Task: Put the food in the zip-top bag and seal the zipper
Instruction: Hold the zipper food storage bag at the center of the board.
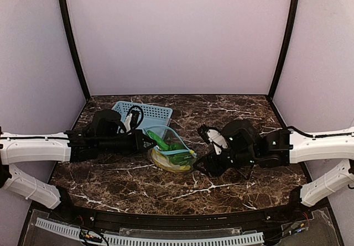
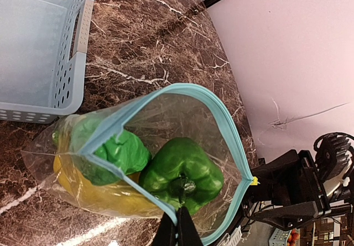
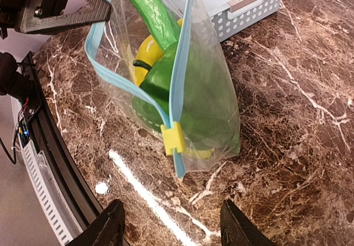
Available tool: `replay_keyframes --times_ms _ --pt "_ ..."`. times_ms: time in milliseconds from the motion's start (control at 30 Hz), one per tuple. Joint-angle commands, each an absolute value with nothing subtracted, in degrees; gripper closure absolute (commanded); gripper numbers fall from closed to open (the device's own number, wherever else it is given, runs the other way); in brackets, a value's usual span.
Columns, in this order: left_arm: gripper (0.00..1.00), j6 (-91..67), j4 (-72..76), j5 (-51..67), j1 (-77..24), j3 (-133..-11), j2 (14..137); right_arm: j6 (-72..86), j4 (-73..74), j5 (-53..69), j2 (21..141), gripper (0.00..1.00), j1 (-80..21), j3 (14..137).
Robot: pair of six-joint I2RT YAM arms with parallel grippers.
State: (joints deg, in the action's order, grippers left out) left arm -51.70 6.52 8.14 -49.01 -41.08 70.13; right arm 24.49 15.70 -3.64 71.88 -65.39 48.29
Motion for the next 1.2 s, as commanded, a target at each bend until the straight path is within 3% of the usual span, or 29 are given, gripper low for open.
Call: replay_keyframes --times_ms 0,167,400,533,867,1167 --pt "0.99 -51.3 6.0 8.9 -48.7 -40.4 68.7 22.1 9.8 -6.5 73.8 0.43 -65.5 47.5" --pt "0.99 -51.3 5.9 9.0 -48.7 -40.3 68.5 20.4 10.0 -6.7 76.1 0.51 -64.6 49.8" --pt "0.99 -51.4 5.9 9.0 -48.7 -40.3 68.5 18.9 10.0 -5.7 77.9 0.70 -63.9 51.1" --pt "0.99 -51.4 5.9 9.2 -48.7 -40.3 68.7 18.5 9.9 -5.7 78.4 0.75 -63.8 51.4" --pt "0.99 -51.4 5.7 9.3 -48.6 -40.4 68.8 16.9 9.8 -6.2 79.3 0.78 -63.3 52.4" --pt "0.99 -51.4 5.4 9.3 -48.6 -40.5 68.8 16.0 10.6 -7.5 79.3 0.68 -62.9 53.1"
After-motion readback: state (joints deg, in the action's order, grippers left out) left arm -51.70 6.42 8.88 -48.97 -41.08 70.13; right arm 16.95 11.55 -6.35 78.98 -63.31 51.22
